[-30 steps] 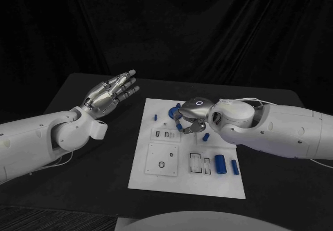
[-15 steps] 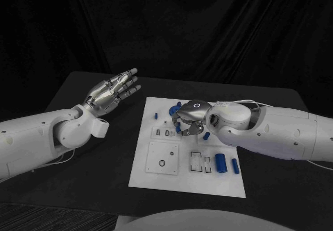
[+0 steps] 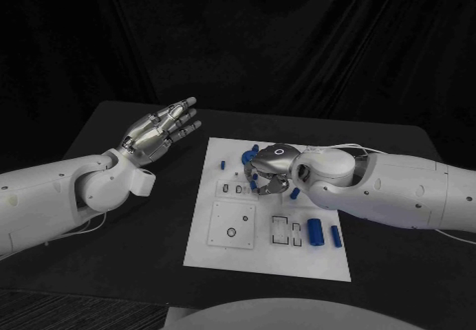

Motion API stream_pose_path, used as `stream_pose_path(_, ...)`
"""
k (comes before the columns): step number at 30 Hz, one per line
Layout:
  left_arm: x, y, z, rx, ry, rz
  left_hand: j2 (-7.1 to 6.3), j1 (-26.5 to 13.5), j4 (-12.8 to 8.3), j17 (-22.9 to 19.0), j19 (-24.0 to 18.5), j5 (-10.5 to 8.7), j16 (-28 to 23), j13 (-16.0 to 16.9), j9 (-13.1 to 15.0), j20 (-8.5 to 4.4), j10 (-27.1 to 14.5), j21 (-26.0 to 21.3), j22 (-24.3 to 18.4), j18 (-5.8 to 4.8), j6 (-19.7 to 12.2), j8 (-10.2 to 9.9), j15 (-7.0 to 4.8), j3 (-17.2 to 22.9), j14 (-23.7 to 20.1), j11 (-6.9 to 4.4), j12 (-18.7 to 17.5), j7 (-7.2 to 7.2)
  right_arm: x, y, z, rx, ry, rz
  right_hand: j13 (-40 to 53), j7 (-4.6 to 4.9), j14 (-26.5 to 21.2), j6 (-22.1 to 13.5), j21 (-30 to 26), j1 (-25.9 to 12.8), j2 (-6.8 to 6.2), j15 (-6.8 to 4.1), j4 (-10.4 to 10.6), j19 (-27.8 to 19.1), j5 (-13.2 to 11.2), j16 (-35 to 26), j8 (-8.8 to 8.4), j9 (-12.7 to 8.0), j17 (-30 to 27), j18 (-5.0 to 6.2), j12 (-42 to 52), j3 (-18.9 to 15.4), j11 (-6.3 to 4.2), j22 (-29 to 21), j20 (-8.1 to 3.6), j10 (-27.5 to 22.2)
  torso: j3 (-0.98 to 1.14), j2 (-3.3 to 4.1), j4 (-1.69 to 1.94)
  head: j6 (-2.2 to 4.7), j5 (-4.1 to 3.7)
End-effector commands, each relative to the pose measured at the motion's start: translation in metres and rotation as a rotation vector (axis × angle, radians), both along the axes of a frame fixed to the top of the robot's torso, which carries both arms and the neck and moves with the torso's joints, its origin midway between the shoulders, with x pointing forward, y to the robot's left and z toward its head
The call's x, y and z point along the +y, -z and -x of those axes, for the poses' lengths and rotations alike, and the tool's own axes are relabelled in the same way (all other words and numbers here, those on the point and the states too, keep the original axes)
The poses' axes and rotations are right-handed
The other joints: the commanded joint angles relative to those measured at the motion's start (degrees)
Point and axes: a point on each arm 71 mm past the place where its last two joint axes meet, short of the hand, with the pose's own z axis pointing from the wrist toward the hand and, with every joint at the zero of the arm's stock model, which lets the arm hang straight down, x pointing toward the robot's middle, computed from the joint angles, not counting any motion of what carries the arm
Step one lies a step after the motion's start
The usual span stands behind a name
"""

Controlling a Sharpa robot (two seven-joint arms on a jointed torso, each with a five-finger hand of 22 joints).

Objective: Assemble the parts on the task board

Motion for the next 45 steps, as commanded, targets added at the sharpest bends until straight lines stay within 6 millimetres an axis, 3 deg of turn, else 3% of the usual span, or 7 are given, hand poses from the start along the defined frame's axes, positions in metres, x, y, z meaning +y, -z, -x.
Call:
stream_pose_path(1, -0.002, -0.001, 0.001, -0.004, 0.011, 0.014, 0.00, 0.58, -0.08, -0.09, -0.04, 0.35, -0.21, 0.06, 0.05, 0.03, 0.01, -0.20, -0.09, 0.57, 0.18, 0.29, 0.15, 0.36, 0.08, 0.14, 0.01, -0.02, -0.001, 0.003, 0.000, 0.002, 0.017, 0.017, 15.09, 0.15, 3.47, -0.14, -0.30, -0.57, -0.05, 0.45, -0.46, 1.62, -0.25, -0.37, -0.21, -0.05, 1.02, -0.08, 0.14, -0.02, 0.33, 11.61, 0.27, 6.11, 0.03, -0.01, 0.04, -0.05, -0.07)
stream_pose_path(12, -0.001, -0.001, 0.001, -0.004, 0.011, 0.014, 0.02, 0.64, -0.07, -0.09, -0.04, 0.38, -0.21, 0.06, 0.04, 0.03, 0.00, -0.20, -0.09, 0.56, 0.14, 0.29, 0.15, 0.46, 0.08, 0.13, 0.01, -0.02, 0.000, 0.004, 0.000, 0.006, 0.016, 0.024, 15.09, 0.49, 3.40, -3.38, -0.83, -1.91, -0.18, 0.64, -1.52, 1.52, -5.45, -0.69, -3.89, -1.65, 0.32, 0.01, 0.14, -0.66, 0.50, 11.47, 0.47, 6.11, 0.03, 0.01, 0.02, -0.15, -0.13)
stream_pose_path(21, -0.001, -0.001, 0.000, -0.003, 0.011, 0.013, -0.01, 0.66, -0.08, -0.09, -0.04, 0.37, -0.21, 0.04, 0.03, 0.02, -0.04, -0.20, -0.09, 0.56, 0.08, 0.28, 0.13, 0.48, 0.08, 0.12, 0.00, -0.02, 0.000, 0.004, 0.000, -0.025, 0.008, 0.049, 15.09, 0.59, 3.29, -7.71, -1.42, -3.13, -0.55, 0.76, -1.99, 1.47, -15.21, -1.00, -10.84, -6.63, -0.42, 0.10, 0.14, -2.84, 0.63, 11.36, 0.63, 6.11, 0.10, 0.04, 0.02, -0.16, -0.18)
stream_pose_path(28, 0.000, -0.001, 0.001, -0.004, 0.008, 0.012, -0.01, 0.66, -0.08, -0.09, -0.04, 0.37, -0.21, 0.04, 0.03, 0.02, -0.04, -0.20, -0.09, 0.56, 0.08, 0.28, 0.13, 0.48, 0.08, 0.12, 0.00, -0.02, -0.003, 0.001, 0.000, -0.058, 0.001, 0.010, 15.09, 0.67, 3.26, -9.56, -1.69, -4.32, -1.91, 0.85, 1.24, 1.50, -21.28, -1.07, -14.64, -10.78, -0.69, 0.13, 0.14, -4.44, 0.68, 11.34, 0.67, 6.11, 0.05, 0.04, 0.00, -0.07, -0.11)
stream_pose_path(33, 0.002, -0.001, 0.002, -0.003, -0.003, 0.007, -0.16, 0.70, -0.13, -0.09, -0.04, 0.33, -0.21, 0.05, 0.05, 0.01, -0.03, -0.20, -0.09, 0.56, 0.23, 0.32, 0.11, 0.46, 0.08, 0.10, 0.00, -0.02, -0.007, -0.012, 0.002, -0.121, -0.013, -0.074, 15.09, 0.70, 3.30, -8.16, -1.67, -7.26, -2.31, 0.89, 5.28, 1.56, -23.07, -0.92, -14.96, -12.20, -0.54, 0.11, 0.14, -5.33, 0.68, 11.37, 0.70, 6.11, 0.04, 0.02, -0.01, 0.24, -0.04)
stream_pose_path(38, 0.002, -0.001, 0.003, -0.004, -0.019, 0.000, -1.57, 2.19, -2.15, -0.09, 0.01, -0.48, -0.21, 0.13, 0.13, 1.24, 0.23, -0.15, -0.05, 0.60, 0.83, 0.58, 0.52, 0.54, 0.08, 0.14, 0.08, 0.04, -0.021, -0.044, 0.005, -0.207, -0.013, -0.183, 15.09, 0.83, 3.32, -5.72, -1.62, -11.24, -2.38, 0.93, 5.39, 1.60, -23.30, -0.81, -14.09, -12.56, -0.44, 0.09, 0.14, -5.94, 0.76, 11.40, 0.71, 6.11, 0.06, 0.01, -0.02, 0.59, 0.45)
stream_pose_path(45, -0.001, -0.003, 0.006, -0.094, -0.032, -0.092, -3.35, 1.77, -2.16, 1.36, 3.15, -8.22, 5.59, 2.90, 0.28, 3.14, 8.48, 1.97, 1.34, 0.67, 2.35, 1.09, 3.24, -0.82, 3.08, 2.33, 2.60, 1.53, -0.057, -0.098, 0.009, -0.271, 0.053, -0.333, 15.09, 0.89, 3.46, -3.04, -1.03, -15.35, -2.02, 0.99, 5.46, 1.82, -23.32, -0.34, -12.30, -12.19, 0.24, -0.04, 0.14, -6.02, 0.83, 11.59, 0.73, 6.11, 0.08, -0.03, -0.09, 1.46, 0.79)
